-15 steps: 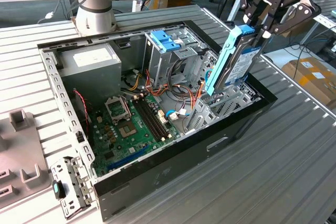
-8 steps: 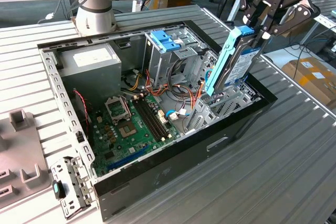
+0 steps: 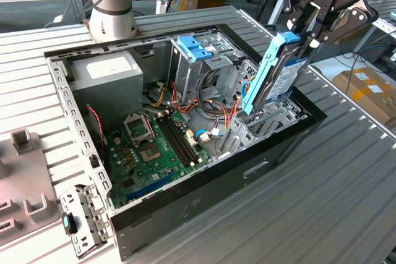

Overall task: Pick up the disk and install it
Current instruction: 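Insert the disk into the insertion slot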

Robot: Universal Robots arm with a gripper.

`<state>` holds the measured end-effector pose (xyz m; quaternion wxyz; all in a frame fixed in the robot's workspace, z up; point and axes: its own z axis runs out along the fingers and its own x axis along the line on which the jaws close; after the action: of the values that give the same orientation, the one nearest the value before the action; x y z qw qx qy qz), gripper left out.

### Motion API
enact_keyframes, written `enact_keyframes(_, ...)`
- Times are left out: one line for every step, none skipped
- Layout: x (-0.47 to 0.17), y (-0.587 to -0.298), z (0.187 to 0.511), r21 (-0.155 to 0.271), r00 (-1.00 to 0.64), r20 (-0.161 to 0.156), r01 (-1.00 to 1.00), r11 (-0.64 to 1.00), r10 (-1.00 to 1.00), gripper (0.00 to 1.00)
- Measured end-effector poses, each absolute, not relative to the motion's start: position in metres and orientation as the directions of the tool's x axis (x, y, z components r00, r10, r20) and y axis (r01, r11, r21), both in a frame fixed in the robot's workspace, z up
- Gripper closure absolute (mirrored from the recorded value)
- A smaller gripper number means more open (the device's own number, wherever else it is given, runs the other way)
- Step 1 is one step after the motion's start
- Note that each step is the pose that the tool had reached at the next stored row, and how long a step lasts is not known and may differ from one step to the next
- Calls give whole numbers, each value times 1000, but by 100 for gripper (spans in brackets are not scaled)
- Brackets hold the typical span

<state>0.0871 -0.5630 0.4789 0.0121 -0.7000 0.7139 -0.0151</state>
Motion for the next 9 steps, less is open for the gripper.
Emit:
enact_keyframes(87, -563, 477, -38, -20, 4, -999, 20, -1000, 65)
enact_keyframes(87, -563, 476, -38, -20, 4, -999, 20, -1000, 65)
enact_keyframes(87, -563, 476, -38, -20, 4, -999, 20, -1000, 65)
enact_keyframes(87, -563, 476, -38, -20, 4, -999, 20, -1000, 65)
enact_keyframes(87, -563, 476, -38, -20, 4, -999, 20, -1000, 65)
enact_keyframes(87, -563, 476, -38, -20, 4, -999, 20, -1000, 65)
enact_keyframes(87, -563, 476, -38, -20, 4, -999, 20, -1000, 65)
enact_keyframes(87, -563, 475, -38, -20, 4, -999, 20, -1000, 65)
enact_keyframes(87, -563, 475, -38, -20, 4, -999, 20, -1000, 65)
